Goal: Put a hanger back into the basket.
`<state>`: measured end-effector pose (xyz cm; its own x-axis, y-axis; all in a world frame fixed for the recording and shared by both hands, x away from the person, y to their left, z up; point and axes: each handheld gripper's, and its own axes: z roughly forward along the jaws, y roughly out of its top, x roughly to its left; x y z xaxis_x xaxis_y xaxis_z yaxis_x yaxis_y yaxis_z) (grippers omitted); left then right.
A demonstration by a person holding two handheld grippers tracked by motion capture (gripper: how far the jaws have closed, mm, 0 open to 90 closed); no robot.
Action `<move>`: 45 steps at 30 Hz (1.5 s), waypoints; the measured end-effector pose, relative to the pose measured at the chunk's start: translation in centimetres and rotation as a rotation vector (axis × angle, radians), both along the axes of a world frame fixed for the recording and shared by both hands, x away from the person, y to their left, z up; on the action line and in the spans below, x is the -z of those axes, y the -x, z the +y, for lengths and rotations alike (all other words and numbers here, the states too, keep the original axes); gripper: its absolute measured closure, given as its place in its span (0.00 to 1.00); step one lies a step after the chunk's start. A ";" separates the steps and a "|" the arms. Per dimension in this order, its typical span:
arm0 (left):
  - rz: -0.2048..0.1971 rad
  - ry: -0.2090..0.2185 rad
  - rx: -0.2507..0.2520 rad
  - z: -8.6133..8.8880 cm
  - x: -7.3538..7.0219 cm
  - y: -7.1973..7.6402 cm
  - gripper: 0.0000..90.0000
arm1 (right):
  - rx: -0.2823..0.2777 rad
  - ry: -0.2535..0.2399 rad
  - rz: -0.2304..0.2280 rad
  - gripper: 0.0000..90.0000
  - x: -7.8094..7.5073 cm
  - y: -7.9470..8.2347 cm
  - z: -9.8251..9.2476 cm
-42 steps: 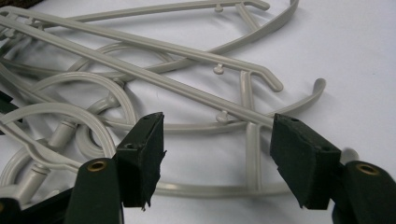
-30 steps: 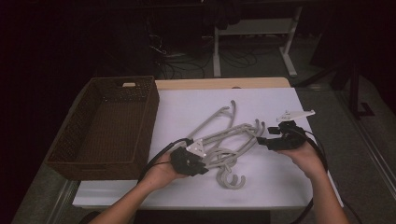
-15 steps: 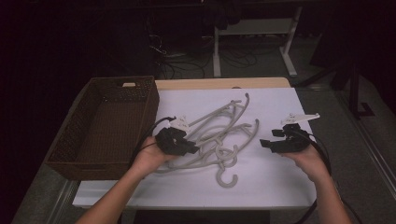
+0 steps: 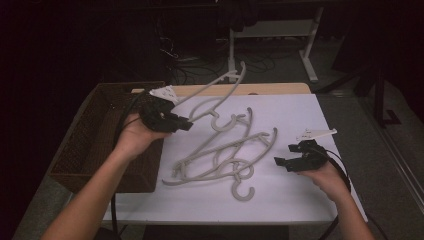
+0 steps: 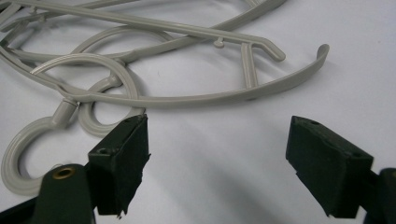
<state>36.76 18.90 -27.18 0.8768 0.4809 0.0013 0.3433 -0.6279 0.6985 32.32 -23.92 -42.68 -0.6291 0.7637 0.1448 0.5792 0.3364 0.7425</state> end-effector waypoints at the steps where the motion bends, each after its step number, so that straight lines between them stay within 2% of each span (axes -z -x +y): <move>1: -0.004 0.005 -0.006 0.6 -0.4 -0.2 0.90 | 0.003 0.001 -0.001 0.22 0.0 0.0 0.0; 6: -0.027 0.000 -0.061 3.9 -1.6 -0.7 0.90 | 0.014 0.004 -0.005 0.21 0.1 0.0 -0.1; 14: -0.035 0.002 -0.151 9.6 -1.9 0.0 0.90 | 0.018 0.010 -0.004 0.18 0.3 -0.2 0.1; 18: -0.028 0.006 -0.194 12.4 -1.3 0.7 0.90 | 0.019 0.014 -0.005 0.18 0.3 -0.1 0.1; 26: 0.012 0.007 -0.272 17.5 1.2 2.0 0.90 | 0.025 0.027 -0.002 0.18 0.4 -0.2 0.3; 29: 0.028 0.011 -0.286 18.8 2.0 2.4 0.90 | 0.031 0.030 -0.002 0.18 0.5 -0.2 0.2; 36: 0.067 0.009 -0.269 19.8 3.5 3.0 0.90 | 0.037 0.039 0.001 0.18 0.6 -0.3 0.1; 45: 0.112 0.028 -0.295 20.9 5.3 2.3 0.90 | 0.039 0.041 -0.001 0.18 0.6 -0.3 0.1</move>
<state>34.43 39.76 -32.44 0.6936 0.7128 -0.1038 0.5832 -0.4712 0.6616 32.58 -23.86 -43.26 -0.5991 0.7928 0.1122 0.5919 0.3442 0.7288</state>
